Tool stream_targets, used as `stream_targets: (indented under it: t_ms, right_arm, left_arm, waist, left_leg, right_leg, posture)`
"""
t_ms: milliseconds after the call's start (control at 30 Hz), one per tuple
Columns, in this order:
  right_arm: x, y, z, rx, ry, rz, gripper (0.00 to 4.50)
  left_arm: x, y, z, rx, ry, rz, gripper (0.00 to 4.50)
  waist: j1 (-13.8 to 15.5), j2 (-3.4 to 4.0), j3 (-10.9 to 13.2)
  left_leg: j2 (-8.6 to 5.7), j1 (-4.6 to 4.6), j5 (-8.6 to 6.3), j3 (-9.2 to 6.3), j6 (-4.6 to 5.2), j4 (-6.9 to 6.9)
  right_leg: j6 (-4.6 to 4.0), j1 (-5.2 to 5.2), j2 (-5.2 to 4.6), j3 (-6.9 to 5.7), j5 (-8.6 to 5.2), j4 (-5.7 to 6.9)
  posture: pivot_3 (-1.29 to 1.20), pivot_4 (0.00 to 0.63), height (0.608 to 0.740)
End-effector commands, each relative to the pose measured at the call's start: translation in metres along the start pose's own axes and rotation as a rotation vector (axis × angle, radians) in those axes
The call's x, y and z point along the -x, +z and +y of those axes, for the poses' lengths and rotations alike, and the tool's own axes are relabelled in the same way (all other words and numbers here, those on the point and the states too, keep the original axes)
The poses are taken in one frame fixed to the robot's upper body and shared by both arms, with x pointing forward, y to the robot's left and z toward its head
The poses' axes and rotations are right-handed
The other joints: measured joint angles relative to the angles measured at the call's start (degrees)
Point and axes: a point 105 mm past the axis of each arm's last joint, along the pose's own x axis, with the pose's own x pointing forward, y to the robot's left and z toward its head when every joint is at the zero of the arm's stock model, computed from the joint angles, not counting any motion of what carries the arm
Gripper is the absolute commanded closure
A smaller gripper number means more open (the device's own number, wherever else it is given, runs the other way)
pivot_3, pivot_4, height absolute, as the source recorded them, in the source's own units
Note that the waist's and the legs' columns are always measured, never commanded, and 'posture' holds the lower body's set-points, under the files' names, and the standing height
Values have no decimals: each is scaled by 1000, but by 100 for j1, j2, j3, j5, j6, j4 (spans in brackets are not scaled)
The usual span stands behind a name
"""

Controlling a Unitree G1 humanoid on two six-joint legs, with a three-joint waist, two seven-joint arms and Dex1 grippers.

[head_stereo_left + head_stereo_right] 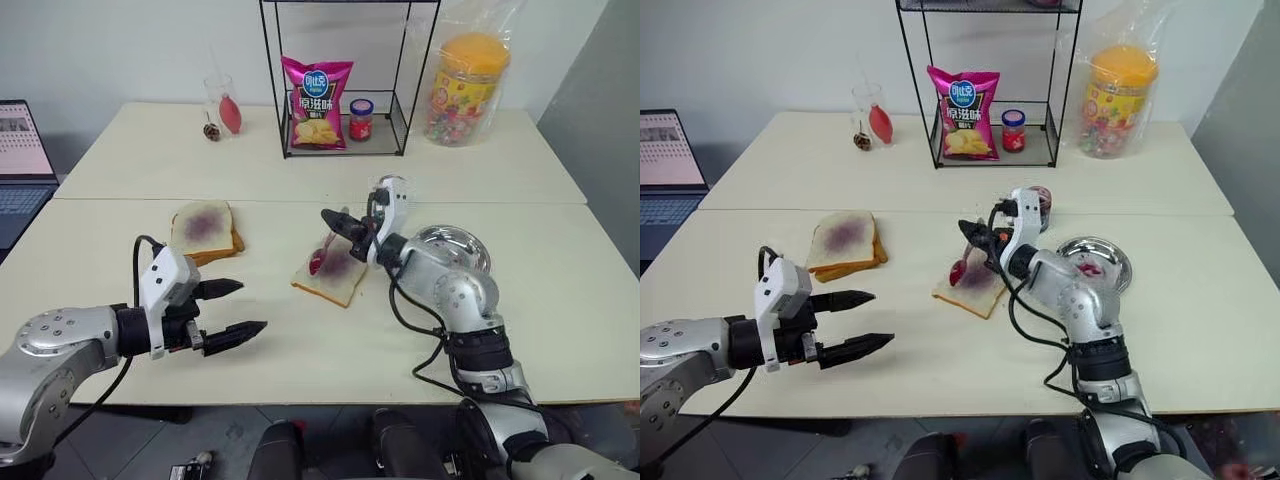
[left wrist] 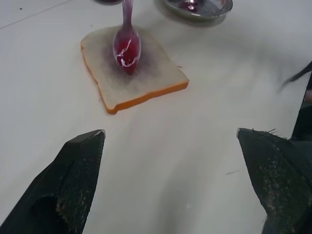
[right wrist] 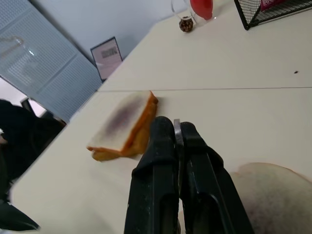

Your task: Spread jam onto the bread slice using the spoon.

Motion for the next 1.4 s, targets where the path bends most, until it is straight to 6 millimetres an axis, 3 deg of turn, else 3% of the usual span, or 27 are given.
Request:
stream_targets:
  t_ms: [33, 233, 567, 767, 867, 1000, 1167, 1400]
  right_arm:
    - [-1, 8, -1, 94, 8, -65, 4411]
    - [3, 11, -12, 251, -28, -87, 4411]
    - [11, 35, -37, 291, -107, -133, 4411]
    - [11, 49, -29, 262, -84, -165, 4411]
    - [8, 51, -17, 144, -38, -171, 4411]
    - [5, 44, -5, -96, 5, -150, 4411]
    - [-3, 9, 3, -243, 24, -40, 4411]
    - [-4, -7, -12, -217, -45, 5, 4411]
  left_arm:
    - [-1, 11, -4, -50, 4, -37, 0]
    - [-7, 16, 0, -71, -14, -44, 0]
    - [-18, 22, 5, -104, -61, -50, 0]
    - [-18, 23, 7, -111, -66, -46, 0]
    - [-17, 22, 7, -112, -67, -44, 0]
    - [-16, 22, 8, -112, -64, -43, 0]
    - [-13, 21, 8, -110, -57, -40, 0]
    - [-11, 20, 8, -110, -49, -35, 0]
  waist:
    - [1, 0, 0]
    - [17, 0, 0]
    - [17, -1, 0]
    - [15, -1, 0]
    - [10, -1, 0]
    - [-12, -1, 0]
    - [-10, -1, 0]
    - [-11, 0, 0]
  left_leg:
    - [0, 0, 0, -1, 0, -2]
    - [0, 0, 0, -4, 0, -6]
    - [-2, 0, 0, -1, 0, 0]
    - [-2, -1, 0, -3, 0, 0]
    - [-1, -1, 0, -3, 0, -2]
    - [3, 0, 0, -5, 0, -6]
    - [2, -1, 0, -6, 0, -6]
    - [1, -1, 0, -4, 0, -6]
  right_leg:
    - [15, -1, 1, -1, 9, 0]
    - [18, -1, 3, -4, 9, 0]
    - [24, 2, 2, 1, 13, 0]
    - [25, 1, 2, -1, 14, 0]
    - [24, 0, 3, 0, 14, 1]
    - [23, -1, 7, -1, 14, 2]
    - [22, -1, 6, -2, 13, 2]
    - [22, -1, 5, -1, 12, -1]
  posture:
    - [0, 150, 740]
    - [0, 150, 740]
    - [0, 150, 740]
    - [0, 150, 740]
    - [0, 150, 740]
    - [0, 150, 740]
    - [0, 150, 740]
    - [0, 150, 740]
